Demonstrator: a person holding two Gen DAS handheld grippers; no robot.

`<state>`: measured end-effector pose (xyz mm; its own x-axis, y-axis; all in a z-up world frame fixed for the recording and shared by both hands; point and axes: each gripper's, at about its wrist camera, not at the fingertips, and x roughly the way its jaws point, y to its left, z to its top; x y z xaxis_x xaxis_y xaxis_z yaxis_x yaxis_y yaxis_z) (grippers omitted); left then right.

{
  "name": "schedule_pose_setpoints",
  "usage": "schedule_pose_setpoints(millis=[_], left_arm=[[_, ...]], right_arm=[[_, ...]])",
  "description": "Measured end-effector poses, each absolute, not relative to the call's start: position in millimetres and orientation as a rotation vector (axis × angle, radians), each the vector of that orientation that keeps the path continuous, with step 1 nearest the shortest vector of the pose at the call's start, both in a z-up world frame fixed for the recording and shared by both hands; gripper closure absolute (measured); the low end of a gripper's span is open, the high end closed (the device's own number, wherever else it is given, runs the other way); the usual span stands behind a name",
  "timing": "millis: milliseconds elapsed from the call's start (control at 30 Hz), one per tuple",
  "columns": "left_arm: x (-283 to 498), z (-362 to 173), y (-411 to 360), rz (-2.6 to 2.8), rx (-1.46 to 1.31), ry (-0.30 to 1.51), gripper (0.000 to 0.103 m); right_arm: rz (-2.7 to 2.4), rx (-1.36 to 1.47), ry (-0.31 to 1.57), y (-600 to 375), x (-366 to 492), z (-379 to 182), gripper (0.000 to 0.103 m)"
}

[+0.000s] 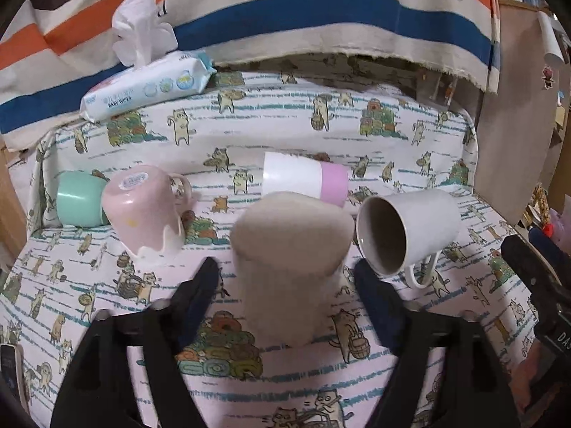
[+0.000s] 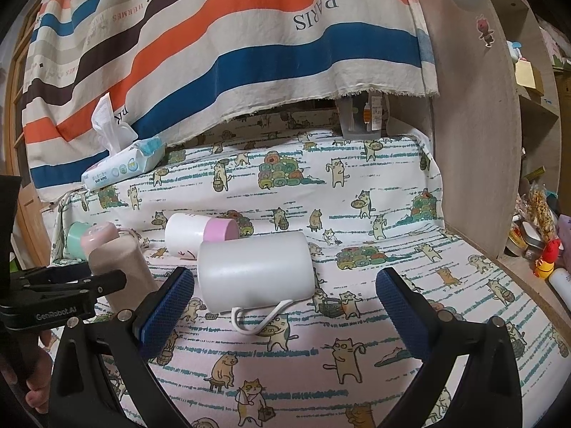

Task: Flip cup upside down
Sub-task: 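Stand the beige cup mouth-down on the cloth and open the left tool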

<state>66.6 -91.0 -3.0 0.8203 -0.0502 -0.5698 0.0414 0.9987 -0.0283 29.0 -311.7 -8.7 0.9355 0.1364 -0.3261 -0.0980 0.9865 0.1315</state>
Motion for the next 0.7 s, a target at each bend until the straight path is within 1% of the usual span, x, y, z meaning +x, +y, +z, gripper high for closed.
schedule_pose_setpoints(millis=[33,167,233,367,500,700], left_arm=[[65,-2,-90,-0.049,-0.016,0.593,0.015],[54,6,-86,-0.064,-0.01,0.533,0.013],[46,12,-84,-0.062,-0.004,0.493,0.009],[29,26,-77,-0.062,-0.004,0.406,0.006],[11,41,-68,-0.052,-0.001,0.328,0.001],[-13,54,-53,-0.024,0.021,0.221,0.001]], right_arm=[[0.12,0.114,0.342,-312,29,-8,0.0],[0.121,0.113,0.346,-312,30,-8,0.0],[0.121,0.113,0.345,-312,30,-8,0.0],[0.12,0.11,0.341,-311,30,-8,0.0],[0.12,0.105,0.338,-310,29,-8,0.0],[0.119,0.104,0.338,-310,29,-7,0.0]])
